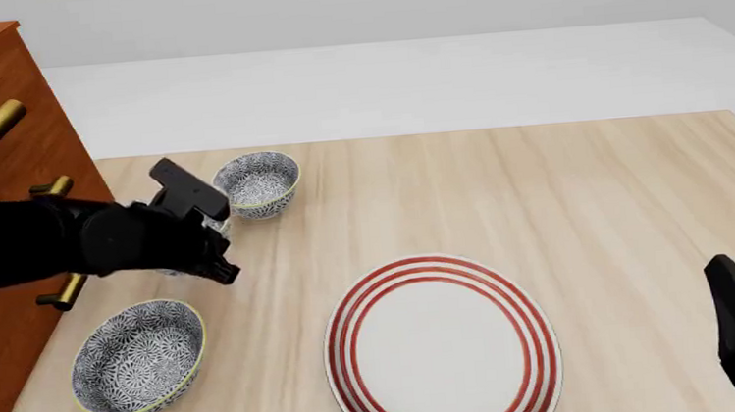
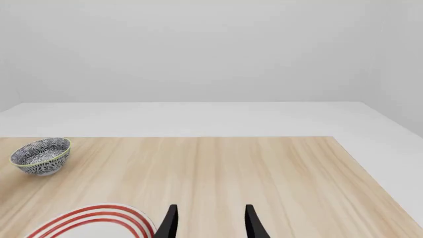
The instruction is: Pick up the bowl and put it in the middle on the plate.
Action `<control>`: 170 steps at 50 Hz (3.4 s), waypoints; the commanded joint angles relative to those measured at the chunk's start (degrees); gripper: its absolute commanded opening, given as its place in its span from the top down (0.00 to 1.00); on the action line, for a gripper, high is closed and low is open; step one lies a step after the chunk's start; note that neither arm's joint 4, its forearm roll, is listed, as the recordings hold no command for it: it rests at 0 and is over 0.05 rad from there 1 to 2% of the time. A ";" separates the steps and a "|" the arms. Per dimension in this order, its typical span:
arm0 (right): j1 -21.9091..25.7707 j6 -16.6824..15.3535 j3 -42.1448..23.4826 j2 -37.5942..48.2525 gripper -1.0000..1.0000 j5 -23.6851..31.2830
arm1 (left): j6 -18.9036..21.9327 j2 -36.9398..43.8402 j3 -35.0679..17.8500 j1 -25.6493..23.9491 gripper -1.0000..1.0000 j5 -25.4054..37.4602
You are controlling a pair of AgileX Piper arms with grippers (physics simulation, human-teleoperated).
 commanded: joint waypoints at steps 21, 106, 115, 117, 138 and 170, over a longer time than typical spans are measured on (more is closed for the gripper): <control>0.02 -0.02 0.08 0.17 0.00 -0.24 | 1.47 -16.37 1.97 -10.23 1.00 7.14; 0.03 0.00 0.10 0.07 0.00 -0.19 | -4.80 -11.14 -5.59 -43.14 1.00 10.41; 0.01 0.00 0.10 0.14 0.00 -0.22 | -5.24 -8.95 -4.18 -43.44 1.00 8.22; 0.01 0.00 0.10 0.11 0.00 -0.20 | -5.11 -8.45 -4.10 -43.96 1.00 7.94; 0.03 0.00 0.10 0.13 0.00 -0.21 | -5.49 -1.56 -4.00 -45.96 1.00 5.87; 0.02 0.01 0.10 0.13 0.00 -0.21 | -4.08 6.37 -4.92 -48.55 1.00 4.24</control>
